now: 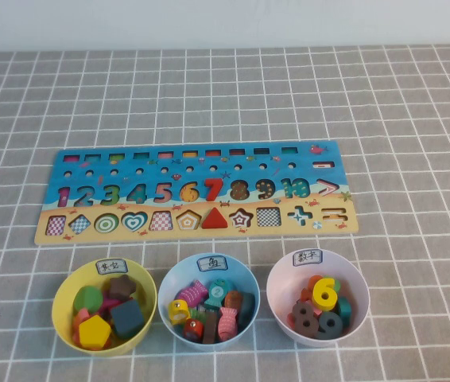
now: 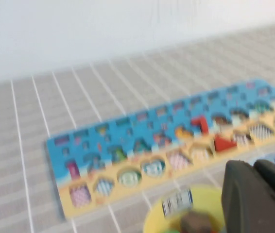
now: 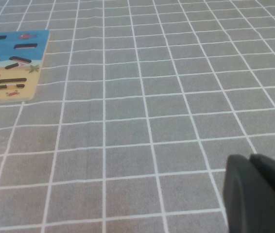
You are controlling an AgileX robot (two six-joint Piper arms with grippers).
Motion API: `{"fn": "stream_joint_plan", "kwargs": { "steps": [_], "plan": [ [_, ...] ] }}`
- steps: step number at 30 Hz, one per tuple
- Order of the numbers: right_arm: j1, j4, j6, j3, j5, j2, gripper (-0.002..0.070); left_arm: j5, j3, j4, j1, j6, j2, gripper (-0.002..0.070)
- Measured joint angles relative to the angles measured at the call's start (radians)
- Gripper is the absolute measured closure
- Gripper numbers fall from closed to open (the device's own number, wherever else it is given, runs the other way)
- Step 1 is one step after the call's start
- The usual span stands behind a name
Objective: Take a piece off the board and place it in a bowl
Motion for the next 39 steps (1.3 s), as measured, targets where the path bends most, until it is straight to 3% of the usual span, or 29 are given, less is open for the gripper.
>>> {"fn": "stream_joint_plan", "kwargs": {
  "steps": [7,14,19,31,39],
  "plan": [
    [0.0,0.0,0.0,0.0,0.0,0.0,0.0694,-0.411,0.185,-0.022,0.022,0.043,-0.039,0.0675],
    [0.0,0.0,0.0,0.0,0.0,0.0,0.0694,-0.487,0.225,-0.053,0.23,0.045,-0.139,0.0675],
    [0.0,0.0,0.0,0.0,0.0,0.0,0.0694,-0.419,0.225,-0.055,0.346,0.045,-0.158,0.0675],
    [0.0,0.0,0.0,0.0,0.002,0.0,0.0694,0.048,0.226,0.01,0.318,0.006,-0.158,0.0675],
    [0.0,0.0,0.0,0.0,0.002,0.0,0.0694,0.096,0.226,0.019,0.318,0.004,-0.158,0.0675]
  ]
}}
